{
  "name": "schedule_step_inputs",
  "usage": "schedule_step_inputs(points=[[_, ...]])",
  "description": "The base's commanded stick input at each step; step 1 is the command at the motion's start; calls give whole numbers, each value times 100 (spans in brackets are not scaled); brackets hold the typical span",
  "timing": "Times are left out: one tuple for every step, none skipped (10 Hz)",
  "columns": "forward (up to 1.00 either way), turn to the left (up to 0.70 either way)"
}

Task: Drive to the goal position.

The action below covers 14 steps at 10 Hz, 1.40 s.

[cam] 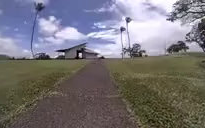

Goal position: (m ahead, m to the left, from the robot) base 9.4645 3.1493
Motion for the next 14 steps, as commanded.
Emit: schedule_step_inputs(points=[[70,32],[70,35],[70,35],[70,35],[70,35],[70,35],[70,35],[70,34],[70,0],[70,0],[70,0],[70,0],[70,0],[70,0]])
